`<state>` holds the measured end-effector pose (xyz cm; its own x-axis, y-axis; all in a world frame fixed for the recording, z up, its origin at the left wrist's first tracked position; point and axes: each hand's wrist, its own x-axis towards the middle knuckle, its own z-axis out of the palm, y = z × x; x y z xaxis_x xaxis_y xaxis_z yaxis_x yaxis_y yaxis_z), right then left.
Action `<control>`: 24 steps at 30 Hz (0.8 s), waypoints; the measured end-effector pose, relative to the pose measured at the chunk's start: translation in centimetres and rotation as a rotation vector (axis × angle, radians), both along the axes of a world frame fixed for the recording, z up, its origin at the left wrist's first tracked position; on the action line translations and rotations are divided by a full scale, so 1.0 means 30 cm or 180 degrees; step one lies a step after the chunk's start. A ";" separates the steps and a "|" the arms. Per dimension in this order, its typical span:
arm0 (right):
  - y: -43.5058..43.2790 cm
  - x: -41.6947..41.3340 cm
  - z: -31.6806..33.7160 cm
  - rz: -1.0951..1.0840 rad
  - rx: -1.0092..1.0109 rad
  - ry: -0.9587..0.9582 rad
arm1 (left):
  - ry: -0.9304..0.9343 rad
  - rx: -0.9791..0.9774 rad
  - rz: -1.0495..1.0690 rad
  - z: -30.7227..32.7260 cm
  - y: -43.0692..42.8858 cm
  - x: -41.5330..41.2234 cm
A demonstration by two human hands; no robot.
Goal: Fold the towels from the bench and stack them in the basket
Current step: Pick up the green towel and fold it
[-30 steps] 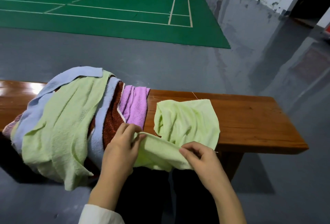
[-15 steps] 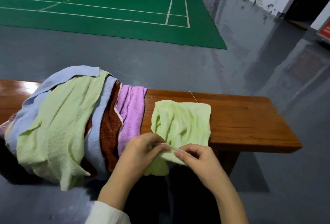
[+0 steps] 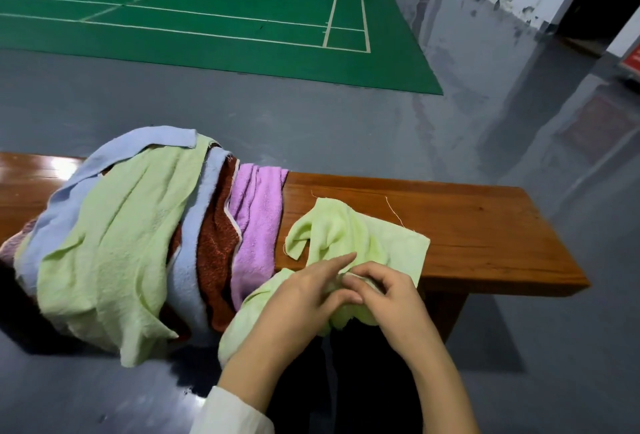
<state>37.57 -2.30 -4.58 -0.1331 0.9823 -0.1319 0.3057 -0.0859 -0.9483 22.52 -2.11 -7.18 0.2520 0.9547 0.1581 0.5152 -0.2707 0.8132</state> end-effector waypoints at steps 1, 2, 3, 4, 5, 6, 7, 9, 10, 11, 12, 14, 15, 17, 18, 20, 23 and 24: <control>-0.001 0.007 -0.006 -0.0029 -0.0025 -0.0068 | 0.0149 0.0102 0.0104 -0.008 0.005 -0.008; -0.002 0.016 -0.013 -0.0064 -0.0058 -0.0125 | 0.0242 0.0273 0.0177 -0.016 0.011 -0.021; -0.002 0.027 -0.022 -0.0105 -0.0090 -0.0163 | 0.0296 0.0437 0.0193 -0.025 0.017 -0.039; -0.001 0.036 -0.028 -0.0145 -0.0119 -0.0183 | 0.0348 0.0570 0.0218 -0.030 0.023 -0.058; -0.001 0.045 -0.032 -0.0169 -0.0145 -0.0208 | 0.0395 0.0673 0.0303 -0.035 0.028 -0.082; -0.001 0.052 -0.034 -0.0169 -0.0170 -0.0228 | 0.0439 0.0763 0.0449 -0.040 0.030 -0.107; 0.001 0.055 -0.034 -0.0157 -0.0181 -0.0238 | 0.0487 0.0843 0.0635 -0.044 0.030 -0.131; 0.005 0.056 -0.036 -0.0148 -0.0156 -0.0258 | 0.0593 0.0897 0.0990 -0.047 0.025 -0.165; 0.007 0.052 -0.037 -0.0144 -0.0116 -0.0272 | 0.0573 0.0840 0.1063 -0.042 0.020 -0.169; 0.008 0.044 -0.037 -0.0138 -0.0061 -0.0274 | 0.0429 0.0728 0.1012 -0.033 0.016 -0.158; 0.009 0.036 -0.036 -0.0128 0.0001 -0.0263 | 0.0196 0.0552 0.0824 -0.023 0.011 -0.136; 0.009 0.016 -0.033 -0.0086 0.0105 -0.0224 | -0.0172 0.0231 0.0330 -0.001 0.005 -0.071; 0.008 0.008 -0.031 -0.0061 0.0116 -0.0201 | -0.0135 0.0125 0.0163 0.001 0.004 -0.040; 0.007 -0.001 -0.027 -0.0058 0.0068 -0.0156 | 0.0139 0.0041 0.0052 -0.009 0.007 0.000; 0.006 0.000 -0.026 -0.0073 0.0040 -0.0158 | 0.0273 0.0102 0.0088 -0.018 0.011 0.003; 0.004 0.015 -0.025 -0.0098 -0.0025 -0.0216 | 0.0315 0.0327 0.0192 -0.030 0.021 -0.015; -0.002 0.045 -0.031 -0.0219 -0.0090 -0.0293 | 0.0230 0.0659 0.0471 -0.044 0.035 -0.069; -0.004 0.051 -0.032 -0.0240 -0.0093 -0.0292 | 0.0237 0.0752 0.0600 -0.047 0.036 -0.088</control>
